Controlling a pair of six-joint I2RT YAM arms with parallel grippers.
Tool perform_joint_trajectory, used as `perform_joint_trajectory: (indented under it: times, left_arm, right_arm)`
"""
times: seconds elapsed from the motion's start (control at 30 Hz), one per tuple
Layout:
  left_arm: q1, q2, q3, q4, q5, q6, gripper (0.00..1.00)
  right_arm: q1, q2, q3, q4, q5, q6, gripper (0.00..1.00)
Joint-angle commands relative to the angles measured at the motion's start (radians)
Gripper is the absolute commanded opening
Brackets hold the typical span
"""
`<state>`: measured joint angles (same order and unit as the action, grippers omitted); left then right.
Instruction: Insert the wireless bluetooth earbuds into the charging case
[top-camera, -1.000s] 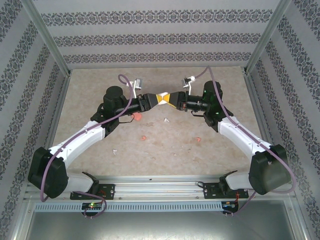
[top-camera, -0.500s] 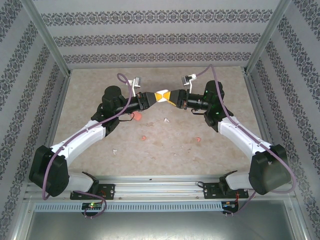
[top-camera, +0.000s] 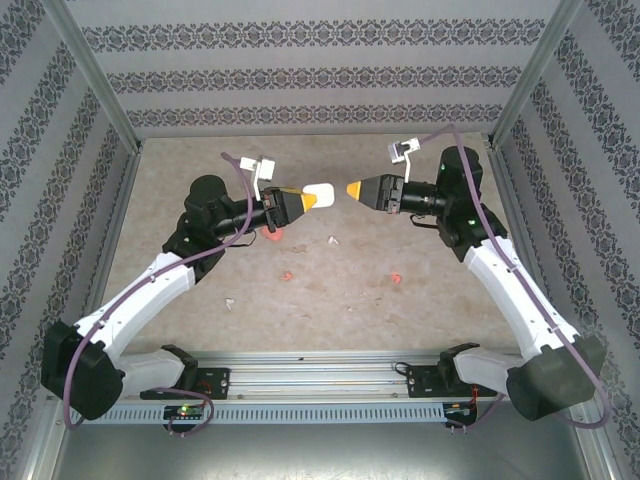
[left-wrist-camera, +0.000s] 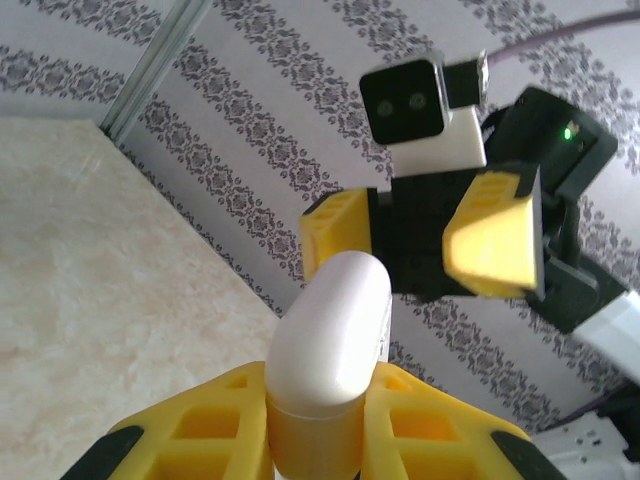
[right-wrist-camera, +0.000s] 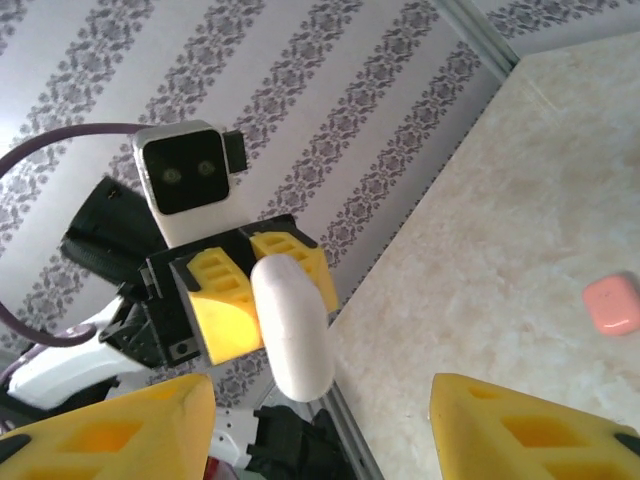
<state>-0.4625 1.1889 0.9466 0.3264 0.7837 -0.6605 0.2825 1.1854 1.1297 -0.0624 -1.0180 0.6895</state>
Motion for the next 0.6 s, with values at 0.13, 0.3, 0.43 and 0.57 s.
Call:
perform_joint_trajectory:
  times: [0.13,0.3,0.43,0.57]
  left_arm:
    - [0.001,-0.035,0.060,-0.145,0.122,0.256,0.00]
    - [0.001,-0.036,0.074,-0.150,0.163,0.250,0.00]
    - [0.002,-0.035,0.078,-0.139,0.201,0.233,0.00]
    - [0.001,-0.035,0.083,-0.140,0.224,0.228,0.00]
  right_arm:
    - [0.087,0.031,0.125,-0.245,-0.065,-0.259,0.63]
    - [0.144,0.068,0.163,-0.321,-0.051,-0.342,0.63]
    - [0.153,0.084,0.175,-0.344,-0.029,-0.380,0.62]
    - [0.161,0.101,0.187,-0.335,-0.040,-0.381,0.57]
